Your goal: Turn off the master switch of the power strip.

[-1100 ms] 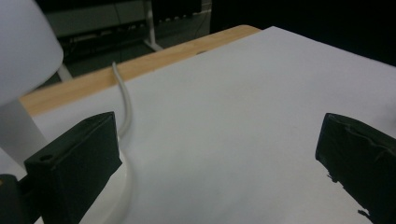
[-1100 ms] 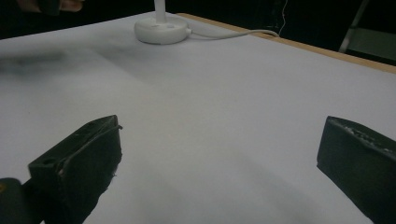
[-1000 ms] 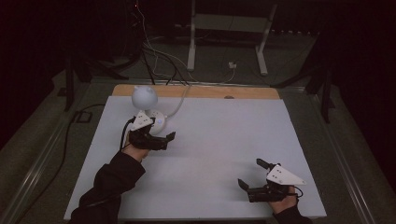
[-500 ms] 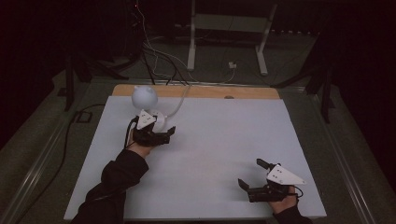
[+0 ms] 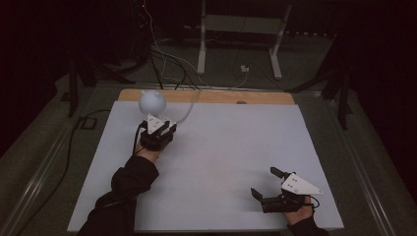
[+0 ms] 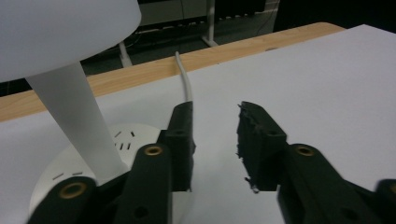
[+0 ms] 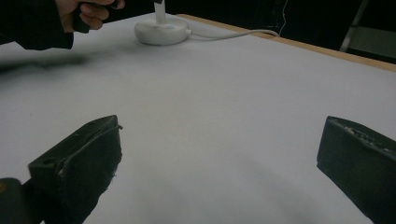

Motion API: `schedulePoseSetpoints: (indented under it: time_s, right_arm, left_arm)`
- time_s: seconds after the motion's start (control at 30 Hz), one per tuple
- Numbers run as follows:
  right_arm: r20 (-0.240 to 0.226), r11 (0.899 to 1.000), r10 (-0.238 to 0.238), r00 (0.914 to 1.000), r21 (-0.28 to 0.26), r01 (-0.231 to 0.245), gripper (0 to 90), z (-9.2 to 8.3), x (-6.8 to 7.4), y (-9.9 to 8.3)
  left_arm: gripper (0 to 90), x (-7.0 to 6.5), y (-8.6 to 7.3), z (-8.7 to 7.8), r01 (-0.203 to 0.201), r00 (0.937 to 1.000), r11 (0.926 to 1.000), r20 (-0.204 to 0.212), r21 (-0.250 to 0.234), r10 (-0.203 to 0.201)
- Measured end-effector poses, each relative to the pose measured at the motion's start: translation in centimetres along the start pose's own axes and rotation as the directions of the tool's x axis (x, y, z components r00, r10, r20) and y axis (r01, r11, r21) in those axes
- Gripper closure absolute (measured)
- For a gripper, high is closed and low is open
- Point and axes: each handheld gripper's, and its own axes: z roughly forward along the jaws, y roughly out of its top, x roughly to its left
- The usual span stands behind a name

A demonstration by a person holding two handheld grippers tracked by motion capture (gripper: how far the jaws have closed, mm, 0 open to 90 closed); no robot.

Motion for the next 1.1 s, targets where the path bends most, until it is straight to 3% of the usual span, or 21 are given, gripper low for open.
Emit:
schedulePoseSetpoints:
  time_s: [0.23, 0.47, 0.6, 0.67, 0.83, 0.9, 1.1]
  right_arm:
    - [0.0, 1.0, 0.002, 1.0, 0.0, -0.002, 0.0, 0.0, 0.0, 0.0]
    - [-0.002, 1.0, 0.003, 1.0, 0.0, -0.003, 0.0, 0.0, 0.0, 0.0]
    - [-0.001, 1.0, 0.002, 1.0, -0.001, -0.002, 0.0, 0.0, 0.0, 0.0]
    - [-0.001, 1.0, 0.002, 1.0, -0.001, -0.002, 0.0, 0.0, -0.1, 0.0]
    - [-0.001, 1.0, 0.004, 1.0, 0.001, -0.004, 0.0, 0.0, -0.1, -0.1]
    - [0.0, 1.0, 0.003, 1.0, 0.001, -0.003, 0.0, 0.0, -0.1, -0.1]
    - [0.0, 1.0, 0.005, 1.0, 0.001, -0.005, 0.0, 0.0, -0.1, -0.1]
  left_arm:
    - [79.7, 0.1, -0.2, 0.9, -0.048, 0.9986, 0.9988, -0.024, 0.006, 0.048]
    - [90.0, 0.2, -0.6, 1.8, -0.039, 0.9982, 0.9985, -0.044, 0.039, 0.04]
    - [90.0, 0.4, -0.8, 2.2, -0.051, 0.9965, 0.9976, -0.064, 0.046, 0.054]
    - [90.0, 0.5, -0.9, 2.5, -0.053, 0.9938, 0.9969, -0.095, 0.059, 0.058]
    - [90.0, 0.7, -1.2, 2.9, -0.062, 0.9905, 0.9955, -0.118, 0.072, 0.07]
    - [90.0, 0.6, -1.3, 3.0, -0.086, 0.9845, 0.9934, -0.147, 0.075, 0.096]
    - [90.0, 0.5, -1.7, 3.5, -0.13, 0.9755, 0.987, -0.166, 0.094, 0.145]
